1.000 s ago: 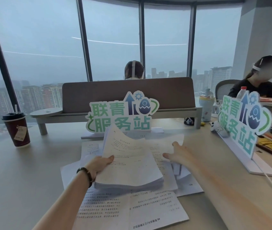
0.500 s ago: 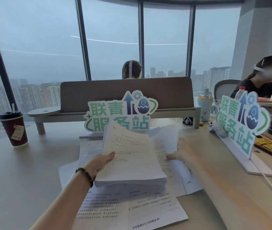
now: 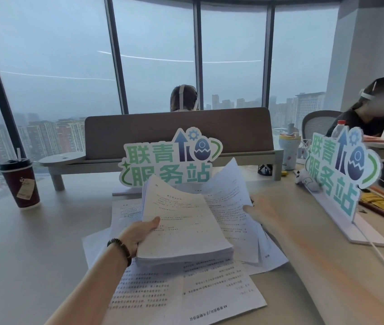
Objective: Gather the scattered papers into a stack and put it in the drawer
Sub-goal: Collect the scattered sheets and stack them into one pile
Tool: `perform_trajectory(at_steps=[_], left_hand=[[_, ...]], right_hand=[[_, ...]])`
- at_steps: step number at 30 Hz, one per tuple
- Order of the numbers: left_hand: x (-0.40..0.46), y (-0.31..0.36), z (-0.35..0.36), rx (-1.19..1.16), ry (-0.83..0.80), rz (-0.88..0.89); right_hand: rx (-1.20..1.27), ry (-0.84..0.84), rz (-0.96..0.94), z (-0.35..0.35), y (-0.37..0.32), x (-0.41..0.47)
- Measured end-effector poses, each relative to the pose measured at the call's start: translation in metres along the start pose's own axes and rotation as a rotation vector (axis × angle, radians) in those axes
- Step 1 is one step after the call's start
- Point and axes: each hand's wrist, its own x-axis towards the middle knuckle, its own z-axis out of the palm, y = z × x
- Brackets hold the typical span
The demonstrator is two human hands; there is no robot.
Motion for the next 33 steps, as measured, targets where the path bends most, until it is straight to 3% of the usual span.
perform_trajectory(at_steps=[7, 15, 20, 26, 33], left_hand=[[-0.003, 0.009, -0.004, -0.094, -0.054, 0.026], [0.0, 0.007, -0.007, -0.112, -0.048, 0.008], [0.001, 0.002, -0.002, -0.045, -0.002, -0.007], [-0.004, 0.0, 0.003, 0.013, 0.006, -0.002], [-0.004, -0.001, 0.002, 0.077, 0.037, -0.011]], right_hand=[[0.297, -0.03, 0.214, -0.015, 0.003, 0.004], [0.262, -0.226, 0.289, -0.023, 0.039, 0.028], [0.338, -0.319, 0.327, -0.028, 0.019, 0.007], [0.467, -0.25, 0.293, -0.036, -0.009, -0.004], [0.425, -0.18, 0.186, -0.047, -0.043, -0.007]])
